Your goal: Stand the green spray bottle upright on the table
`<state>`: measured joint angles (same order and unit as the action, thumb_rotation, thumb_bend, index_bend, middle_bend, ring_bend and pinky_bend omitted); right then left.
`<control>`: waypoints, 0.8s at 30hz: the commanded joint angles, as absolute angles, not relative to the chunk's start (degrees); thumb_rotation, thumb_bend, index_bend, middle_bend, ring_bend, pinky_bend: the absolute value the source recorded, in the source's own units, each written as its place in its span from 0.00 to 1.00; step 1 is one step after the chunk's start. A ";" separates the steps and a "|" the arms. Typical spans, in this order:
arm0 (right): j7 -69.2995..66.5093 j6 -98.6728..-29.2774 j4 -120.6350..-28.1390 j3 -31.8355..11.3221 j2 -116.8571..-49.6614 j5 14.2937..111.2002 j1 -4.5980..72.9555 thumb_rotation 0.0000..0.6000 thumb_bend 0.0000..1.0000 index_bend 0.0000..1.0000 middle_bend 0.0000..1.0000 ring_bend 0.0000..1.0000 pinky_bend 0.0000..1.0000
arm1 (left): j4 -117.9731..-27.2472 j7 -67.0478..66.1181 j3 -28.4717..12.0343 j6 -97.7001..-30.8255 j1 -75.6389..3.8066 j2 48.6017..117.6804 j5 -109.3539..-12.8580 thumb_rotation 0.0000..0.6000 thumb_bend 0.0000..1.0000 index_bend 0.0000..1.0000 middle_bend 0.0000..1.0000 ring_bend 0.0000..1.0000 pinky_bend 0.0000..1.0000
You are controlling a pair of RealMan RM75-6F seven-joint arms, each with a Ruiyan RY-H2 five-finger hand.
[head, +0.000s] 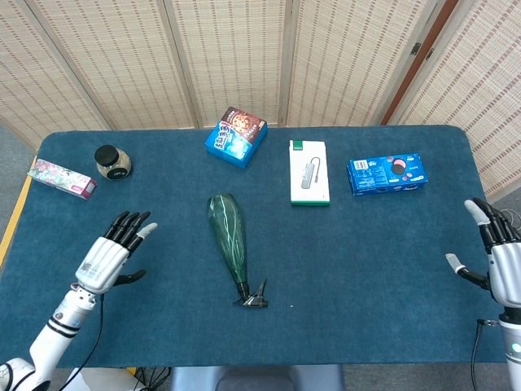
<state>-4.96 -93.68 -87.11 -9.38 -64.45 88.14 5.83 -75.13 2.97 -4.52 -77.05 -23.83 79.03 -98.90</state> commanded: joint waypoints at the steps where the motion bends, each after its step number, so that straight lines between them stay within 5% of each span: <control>1: -5.59 -93.81 -86.48 -9.38 -64.57 87.82 5.60 1.00 0.13 0.11 0.13 0.17 0.42 | -72.76 3.90 -4.70 -74.89 -26.21 81.47 -99.06 1.00 0.00 0.00 0.00 0.00 0.00; 24: -11.74 -93.45 -80.83 -8.56 -66.42 85.92 3.87 1.00 0.13 0.11 0.13 0.17 0.42 | -56.56 7.04 -4.97 -67.59 -38.27 94.90 -97.64 1.00 0.00 0.00 0.00 0.00 0.00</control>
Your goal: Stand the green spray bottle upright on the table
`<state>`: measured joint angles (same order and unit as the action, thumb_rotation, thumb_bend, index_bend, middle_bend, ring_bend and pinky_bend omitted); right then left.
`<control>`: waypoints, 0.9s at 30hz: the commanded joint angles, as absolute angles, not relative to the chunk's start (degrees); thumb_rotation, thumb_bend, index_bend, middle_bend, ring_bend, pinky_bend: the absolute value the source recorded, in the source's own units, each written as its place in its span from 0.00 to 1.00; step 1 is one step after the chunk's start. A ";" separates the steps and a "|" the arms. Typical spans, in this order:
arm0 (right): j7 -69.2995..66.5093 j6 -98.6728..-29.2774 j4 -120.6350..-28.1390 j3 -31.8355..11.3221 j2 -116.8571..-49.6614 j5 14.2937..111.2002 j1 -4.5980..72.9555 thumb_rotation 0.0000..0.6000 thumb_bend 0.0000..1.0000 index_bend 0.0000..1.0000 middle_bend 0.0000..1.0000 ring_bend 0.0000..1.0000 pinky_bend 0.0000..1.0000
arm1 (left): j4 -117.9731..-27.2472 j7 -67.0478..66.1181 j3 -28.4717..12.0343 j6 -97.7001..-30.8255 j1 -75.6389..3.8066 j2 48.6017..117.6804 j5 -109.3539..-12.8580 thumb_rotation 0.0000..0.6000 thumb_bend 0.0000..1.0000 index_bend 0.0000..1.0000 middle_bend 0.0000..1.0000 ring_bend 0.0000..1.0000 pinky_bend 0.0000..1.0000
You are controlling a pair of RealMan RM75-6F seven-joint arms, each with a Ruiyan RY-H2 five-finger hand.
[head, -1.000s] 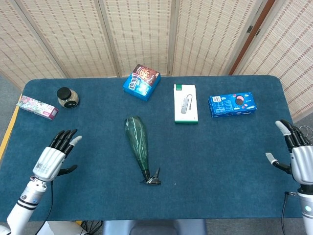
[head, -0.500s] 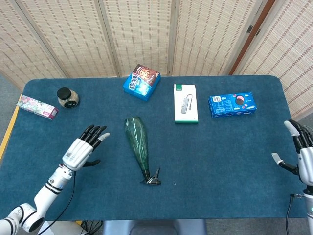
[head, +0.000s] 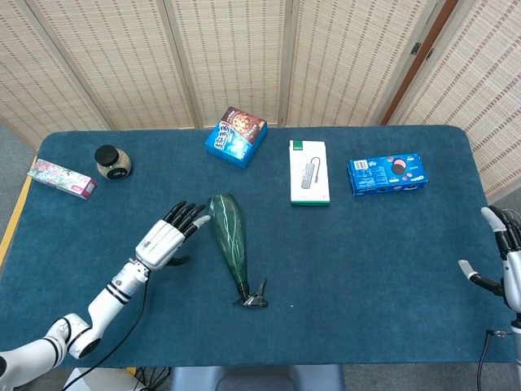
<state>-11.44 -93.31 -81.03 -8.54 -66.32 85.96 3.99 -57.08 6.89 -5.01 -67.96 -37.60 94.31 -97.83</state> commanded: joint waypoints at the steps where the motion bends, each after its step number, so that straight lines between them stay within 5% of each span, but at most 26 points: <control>1: -11.92 -93.58 -80.76 -8.58 -66.43 85.94 3.80 1.00 0.13 0.11 0.13 0.17 0.42 | -56.35 7.05 -4.98 -67.50 -38.63 95.20 -97.61 1.00 0.00 0.00 0.00 0.00 0.00; 27: -14.57 -93.78 -78.69 -8.26 -67.20 85.48 2.49 1.00 0.13 0.11 0.13 0.17 0.42 | -47.11 6.37 -3.99 -68.37 -46.47 103.75 -98.01 1.00 0.00 0.00 0.00 0.00 0.00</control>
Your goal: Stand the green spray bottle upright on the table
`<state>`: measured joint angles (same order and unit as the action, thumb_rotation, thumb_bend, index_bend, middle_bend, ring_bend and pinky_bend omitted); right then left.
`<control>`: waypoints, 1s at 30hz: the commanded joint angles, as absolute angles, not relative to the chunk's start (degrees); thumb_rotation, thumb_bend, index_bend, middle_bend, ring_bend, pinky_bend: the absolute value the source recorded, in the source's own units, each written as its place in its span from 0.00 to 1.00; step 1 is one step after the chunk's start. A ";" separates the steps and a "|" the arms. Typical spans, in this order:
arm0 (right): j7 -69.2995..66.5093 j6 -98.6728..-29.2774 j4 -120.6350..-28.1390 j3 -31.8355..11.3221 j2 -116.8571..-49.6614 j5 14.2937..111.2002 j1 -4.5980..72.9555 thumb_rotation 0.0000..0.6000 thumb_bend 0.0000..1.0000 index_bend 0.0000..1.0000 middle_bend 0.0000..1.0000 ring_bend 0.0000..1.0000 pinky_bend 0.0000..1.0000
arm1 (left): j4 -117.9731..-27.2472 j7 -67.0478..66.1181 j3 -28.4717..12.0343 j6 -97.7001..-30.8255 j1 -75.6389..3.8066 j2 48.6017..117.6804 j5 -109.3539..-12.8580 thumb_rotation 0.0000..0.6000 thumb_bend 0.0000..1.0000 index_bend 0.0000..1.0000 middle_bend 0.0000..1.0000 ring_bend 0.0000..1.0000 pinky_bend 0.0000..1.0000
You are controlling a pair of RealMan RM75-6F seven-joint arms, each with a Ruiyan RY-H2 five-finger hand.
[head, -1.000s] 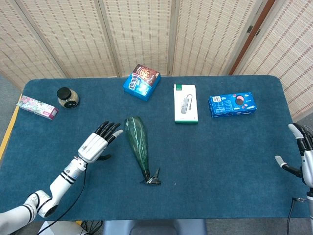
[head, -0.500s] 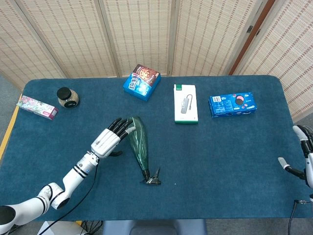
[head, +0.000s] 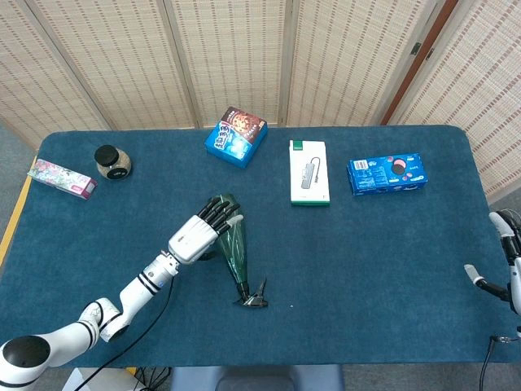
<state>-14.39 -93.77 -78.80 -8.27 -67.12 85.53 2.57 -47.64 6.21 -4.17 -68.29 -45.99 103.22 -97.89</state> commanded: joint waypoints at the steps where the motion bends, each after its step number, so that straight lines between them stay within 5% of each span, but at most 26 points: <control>1: -14.71 -93.76 -78.61 -8.24 -67.24 85.47 2.44 1.00 0.13 0.11 0.13 0.17 0.42 | -46.81 6.53 -3.97 -68.26 -46.79 104.06 -97.93 1.00 0.00 0.00 0.00 0.00 0.00; 30: -17.01 -93.74 -77.10 -8.32 -68.16 85.00 1.60 1.00 0.13 0.11 0.13 0.17 0.42 | -48.24 5.48 -5.78 -64.14 -53.93 109.20 -94.66 1.00 0.00 0.00 0.00 0.00 0.00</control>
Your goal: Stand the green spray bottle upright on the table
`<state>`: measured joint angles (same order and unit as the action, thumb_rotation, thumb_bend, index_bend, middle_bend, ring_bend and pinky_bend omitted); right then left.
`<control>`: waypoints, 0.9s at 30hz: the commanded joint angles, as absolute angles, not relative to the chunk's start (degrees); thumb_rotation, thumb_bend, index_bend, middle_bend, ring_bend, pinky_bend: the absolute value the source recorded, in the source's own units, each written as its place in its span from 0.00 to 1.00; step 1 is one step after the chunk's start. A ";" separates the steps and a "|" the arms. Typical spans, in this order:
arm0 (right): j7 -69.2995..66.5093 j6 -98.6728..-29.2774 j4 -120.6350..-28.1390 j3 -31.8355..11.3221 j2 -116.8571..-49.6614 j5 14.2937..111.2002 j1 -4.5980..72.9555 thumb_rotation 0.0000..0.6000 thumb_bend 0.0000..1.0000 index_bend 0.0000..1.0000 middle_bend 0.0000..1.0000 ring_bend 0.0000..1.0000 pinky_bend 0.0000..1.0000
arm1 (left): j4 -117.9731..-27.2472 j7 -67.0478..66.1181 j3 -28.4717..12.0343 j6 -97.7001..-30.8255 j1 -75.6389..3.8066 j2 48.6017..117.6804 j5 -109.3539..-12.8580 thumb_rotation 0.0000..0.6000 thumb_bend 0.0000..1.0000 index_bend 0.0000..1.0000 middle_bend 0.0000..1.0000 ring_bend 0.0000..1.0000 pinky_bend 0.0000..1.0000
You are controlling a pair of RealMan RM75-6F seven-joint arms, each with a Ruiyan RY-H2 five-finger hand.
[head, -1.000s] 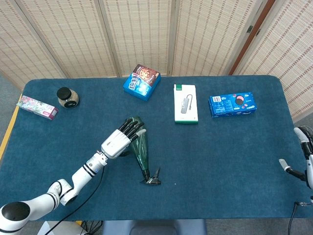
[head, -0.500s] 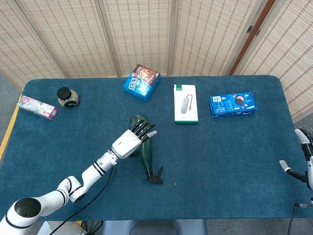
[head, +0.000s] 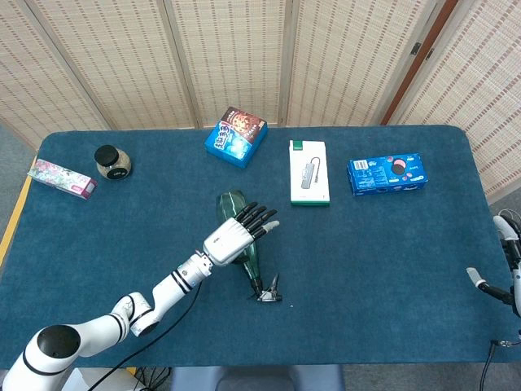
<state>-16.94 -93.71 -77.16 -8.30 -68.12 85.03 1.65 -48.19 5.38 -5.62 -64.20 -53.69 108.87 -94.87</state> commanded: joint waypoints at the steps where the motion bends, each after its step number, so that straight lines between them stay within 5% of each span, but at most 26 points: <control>1: -17.05 -93.74 -77.03 -8.31 -68.21 84.97 1.56 1.00 0.13 0.11 0.13 0.17 0.42 | -48.17 5.55 -5.87 -64.07 -54.14 109.50 -94.53 1.00 0.00 0.00 0.00 0.00 0.00; 27: -17.04 -92.67 -76.58 -8.01 -68.84 85.17 1.63 1.00 0.13 0.11 0.13 0.17 0.42 | -49.09 3.63 -2.23 -65.53 -51.92 105.96 -94.69 1.00 0.00 0.00 0.00 0.00 0.00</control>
